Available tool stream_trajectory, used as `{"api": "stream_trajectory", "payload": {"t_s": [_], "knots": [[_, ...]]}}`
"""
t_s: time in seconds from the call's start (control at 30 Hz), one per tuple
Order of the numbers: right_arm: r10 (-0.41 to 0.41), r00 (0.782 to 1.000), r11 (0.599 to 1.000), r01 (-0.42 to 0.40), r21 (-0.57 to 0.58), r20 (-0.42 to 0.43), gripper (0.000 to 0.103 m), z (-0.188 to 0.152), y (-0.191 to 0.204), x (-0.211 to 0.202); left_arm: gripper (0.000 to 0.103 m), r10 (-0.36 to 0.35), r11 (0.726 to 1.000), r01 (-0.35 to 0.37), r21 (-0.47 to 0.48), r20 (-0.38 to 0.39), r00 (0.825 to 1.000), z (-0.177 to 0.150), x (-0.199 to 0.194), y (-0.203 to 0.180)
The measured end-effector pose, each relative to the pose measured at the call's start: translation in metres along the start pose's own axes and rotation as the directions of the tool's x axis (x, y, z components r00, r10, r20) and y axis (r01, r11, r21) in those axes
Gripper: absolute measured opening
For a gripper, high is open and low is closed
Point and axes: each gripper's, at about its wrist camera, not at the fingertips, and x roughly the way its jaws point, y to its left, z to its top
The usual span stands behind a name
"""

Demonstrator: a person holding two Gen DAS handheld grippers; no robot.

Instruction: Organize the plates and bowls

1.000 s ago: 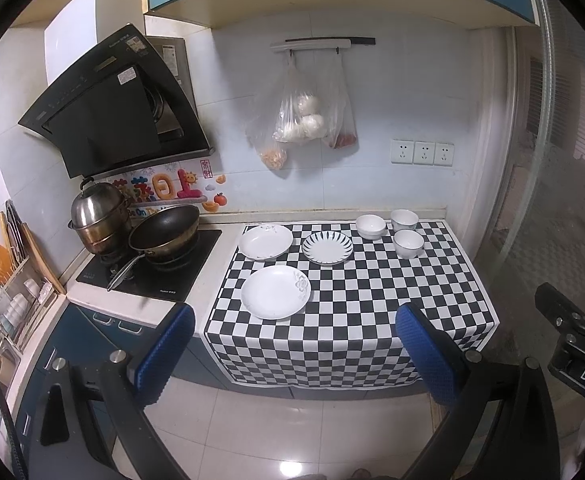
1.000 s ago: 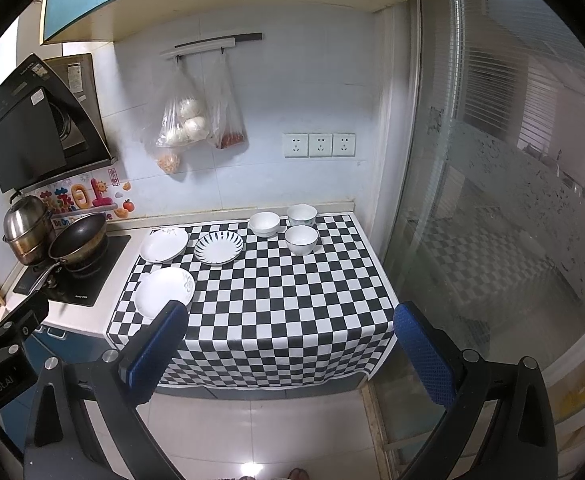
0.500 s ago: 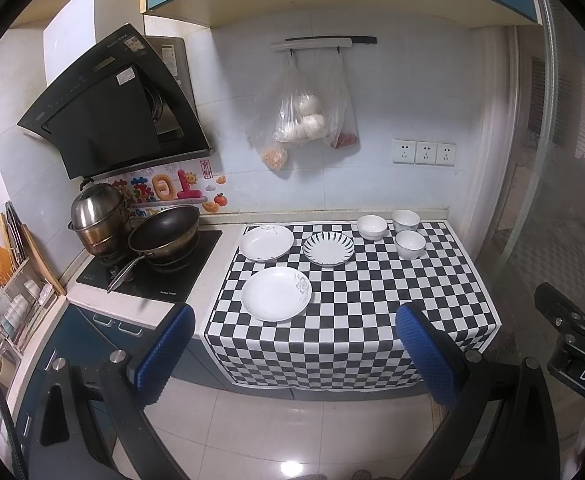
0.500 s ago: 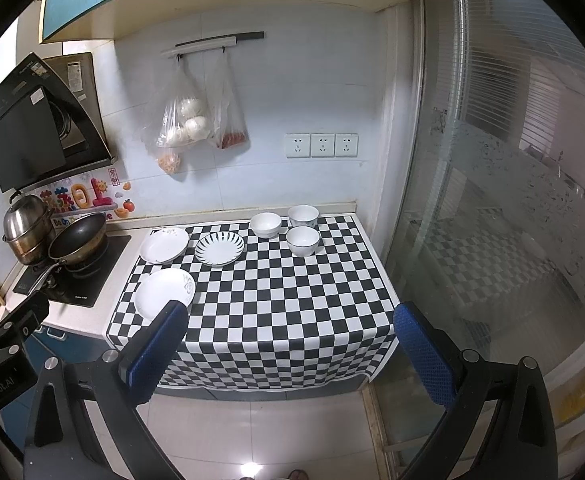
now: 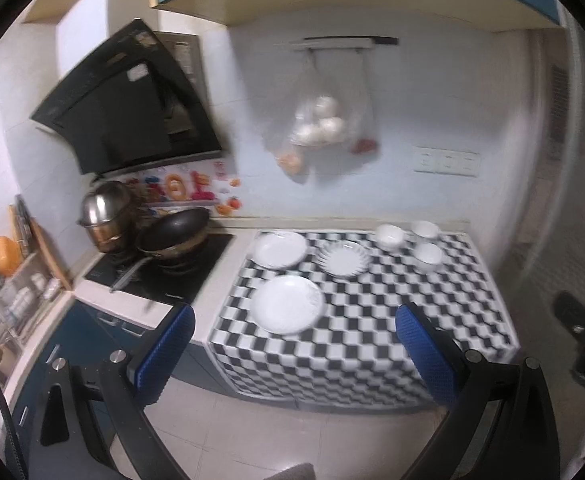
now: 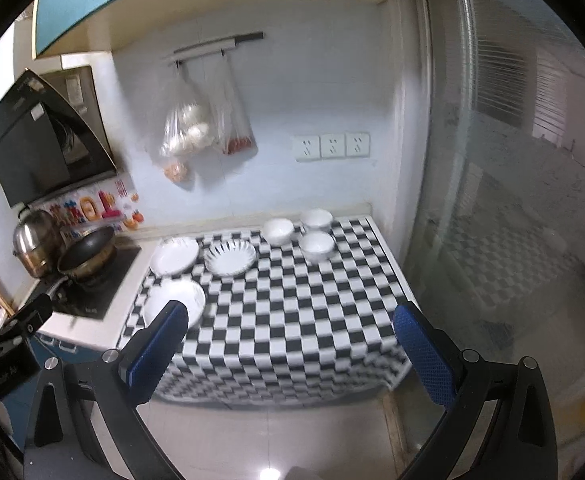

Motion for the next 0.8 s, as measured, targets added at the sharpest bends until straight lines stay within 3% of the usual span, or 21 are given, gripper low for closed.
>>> {"api": "stream_trajectory", "payload": {"t_s": [0.1,0.33,0.43,0.63,0.8], "knots": [[0.059,0.998,0.998,-0.059,0.011,-0.027,0.103,0.003,-0.007,0.04,0.103,0.096,0.995,-0.096,-0.008,0.0,0.995,0.001,0.032,0.002],[0.132,0.973,0.99,-0.139,-0.022,-0.191,0.103,-0.002,0.006,0.158,0.103,0.189,0.981,-0.192,-0.019,-0.121,0.975,0.0,0.123,0.018],[0.172,0.944,0.982,-0.186,-0.023,-0.28,0.103,-0.009,0.022,0.212,0.103,0.189,0.979,-0.199,-0.037,-0.198,0.962,-0.001,0.171,0.03],[0.176,0.895,0.976,-0.212,-0.044,-0.409,0.103,-0.023,0.066,0.323,0.103,0.157,0.982,-0.181,-0.052,-0.305,0.939,0.002,0.263,0.053],[0.189,0.819,0.977,-0.213,0.018,-0.541,0.103,-0.034,0.11,0.424,0.103,0.044,0.996,-0.074,-0.051,-0.444,0.895,0.002,0.365,0.075]]}}
